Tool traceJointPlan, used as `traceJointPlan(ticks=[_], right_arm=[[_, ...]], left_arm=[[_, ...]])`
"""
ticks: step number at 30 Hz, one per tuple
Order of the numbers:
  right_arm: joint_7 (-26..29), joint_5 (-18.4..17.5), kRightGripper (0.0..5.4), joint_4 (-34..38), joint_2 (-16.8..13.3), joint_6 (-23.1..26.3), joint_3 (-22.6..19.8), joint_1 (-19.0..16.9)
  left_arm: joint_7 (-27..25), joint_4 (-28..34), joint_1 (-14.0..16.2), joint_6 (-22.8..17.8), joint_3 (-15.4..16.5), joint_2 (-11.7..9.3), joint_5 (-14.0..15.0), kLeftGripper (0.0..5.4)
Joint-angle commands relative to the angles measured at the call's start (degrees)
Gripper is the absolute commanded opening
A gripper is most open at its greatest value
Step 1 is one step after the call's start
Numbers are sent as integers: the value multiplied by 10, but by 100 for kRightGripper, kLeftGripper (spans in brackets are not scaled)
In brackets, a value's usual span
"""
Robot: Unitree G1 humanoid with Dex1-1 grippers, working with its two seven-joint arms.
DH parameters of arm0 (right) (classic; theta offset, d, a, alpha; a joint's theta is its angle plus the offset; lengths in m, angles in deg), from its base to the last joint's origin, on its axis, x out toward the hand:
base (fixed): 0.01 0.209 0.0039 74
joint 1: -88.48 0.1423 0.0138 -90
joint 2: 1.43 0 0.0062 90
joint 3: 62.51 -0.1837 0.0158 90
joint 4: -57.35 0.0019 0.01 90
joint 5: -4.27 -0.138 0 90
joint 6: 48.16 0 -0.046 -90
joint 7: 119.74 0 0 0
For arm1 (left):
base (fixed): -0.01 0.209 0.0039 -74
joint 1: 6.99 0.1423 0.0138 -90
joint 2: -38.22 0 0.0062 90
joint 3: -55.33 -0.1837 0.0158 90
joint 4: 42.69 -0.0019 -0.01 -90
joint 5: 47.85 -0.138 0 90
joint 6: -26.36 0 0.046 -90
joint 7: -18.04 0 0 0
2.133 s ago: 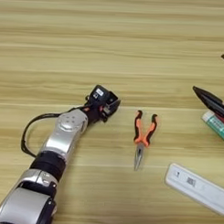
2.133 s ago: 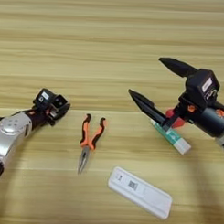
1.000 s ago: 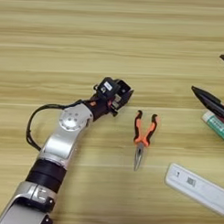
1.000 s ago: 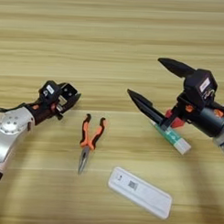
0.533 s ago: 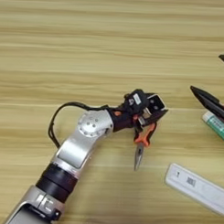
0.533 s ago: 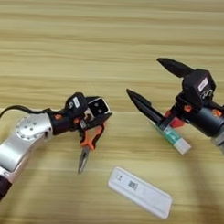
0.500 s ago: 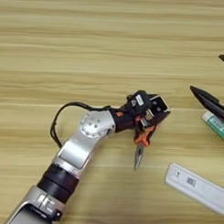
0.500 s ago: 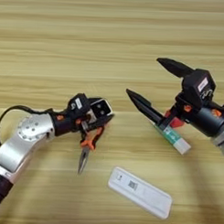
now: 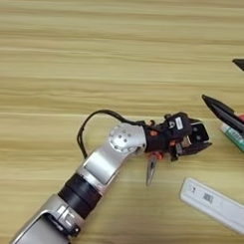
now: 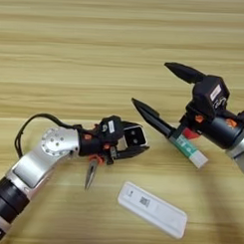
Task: Move the objects on the table
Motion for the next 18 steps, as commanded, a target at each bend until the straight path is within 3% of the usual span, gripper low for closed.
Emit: traceJointPlan(ticks=[1,10,18], right_arm=[[-4,-4,540,16,-3,5,2,5],[-6,-8,540,29,-2,4,3,1],[-9,-9,540,33,-1,3,5,-1]], left_arm=[[-4,-55,-30,17,-6,23,-12,241],[-1,-209,-80,60,-15,80,-37,241],[10,-338,-121,103,-4,118,-62,241]])
